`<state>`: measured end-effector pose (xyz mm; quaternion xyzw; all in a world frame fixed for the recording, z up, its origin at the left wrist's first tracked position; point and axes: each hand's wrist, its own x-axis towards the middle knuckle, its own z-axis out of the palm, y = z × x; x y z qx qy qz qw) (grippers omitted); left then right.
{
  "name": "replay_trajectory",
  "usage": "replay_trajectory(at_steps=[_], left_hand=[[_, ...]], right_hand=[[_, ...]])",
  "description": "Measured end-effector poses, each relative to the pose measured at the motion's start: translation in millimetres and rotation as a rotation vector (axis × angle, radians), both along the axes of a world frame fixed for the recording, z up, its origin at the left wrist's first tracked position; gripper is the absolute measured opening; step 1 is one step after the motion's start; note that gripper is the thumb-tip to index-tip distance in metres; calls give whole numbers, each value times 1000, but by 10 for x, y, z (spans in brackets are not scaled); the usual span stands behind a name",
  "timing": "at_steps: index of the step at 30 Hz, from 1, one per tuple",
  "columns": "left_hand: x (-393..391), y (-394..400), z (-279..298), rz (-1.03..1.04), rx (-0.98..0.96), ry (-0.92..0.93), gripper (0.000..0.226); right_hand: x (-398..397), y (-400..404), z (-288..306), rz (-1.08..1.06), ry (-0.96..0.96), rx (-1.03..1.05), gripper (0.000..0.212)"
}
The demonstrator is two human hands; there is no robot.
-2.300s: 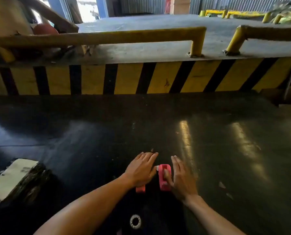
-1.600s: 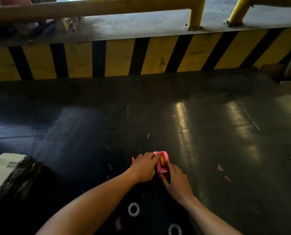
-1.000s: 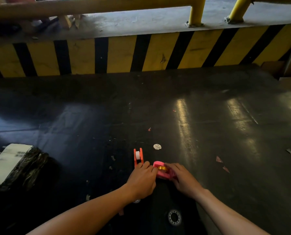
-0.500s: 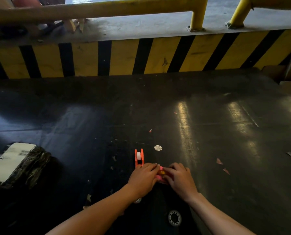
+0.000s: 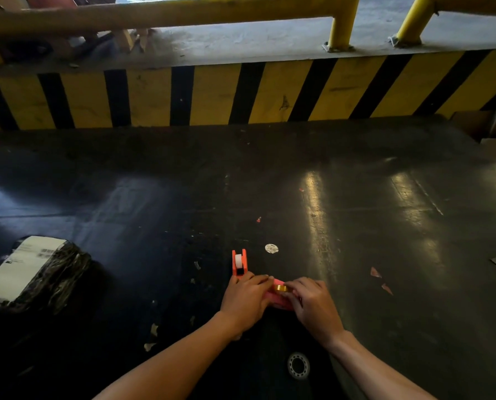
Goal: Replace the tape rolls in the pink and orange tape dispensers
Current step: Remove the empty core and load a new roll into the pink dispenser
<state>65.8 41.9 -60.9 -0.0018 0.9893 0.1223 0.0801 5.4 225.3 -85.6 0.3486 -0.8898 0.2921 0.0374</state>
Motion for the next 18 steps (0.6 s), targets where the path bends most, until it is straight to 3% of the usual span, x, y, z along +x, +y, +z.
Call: replay_trajectory(at_steps=[2,5,9,12,18], left_hand=[[40,12,-2,93,105,65,54],[151,128,32,253,430,218,51],[292,319,108,216,705,254,37],[340,384,140,226,739,311,34],[400,424,215,252,786,414,23]], right_hand=[[64,25,100,-118,-149,-131,14],[177,48,281,-313,-624,-412,11],[337,74,491,-314,-1038,-669,8],[390,54,568,-302,-1146,-724,9],[424,24,529,-365,-1178,-814,9]])
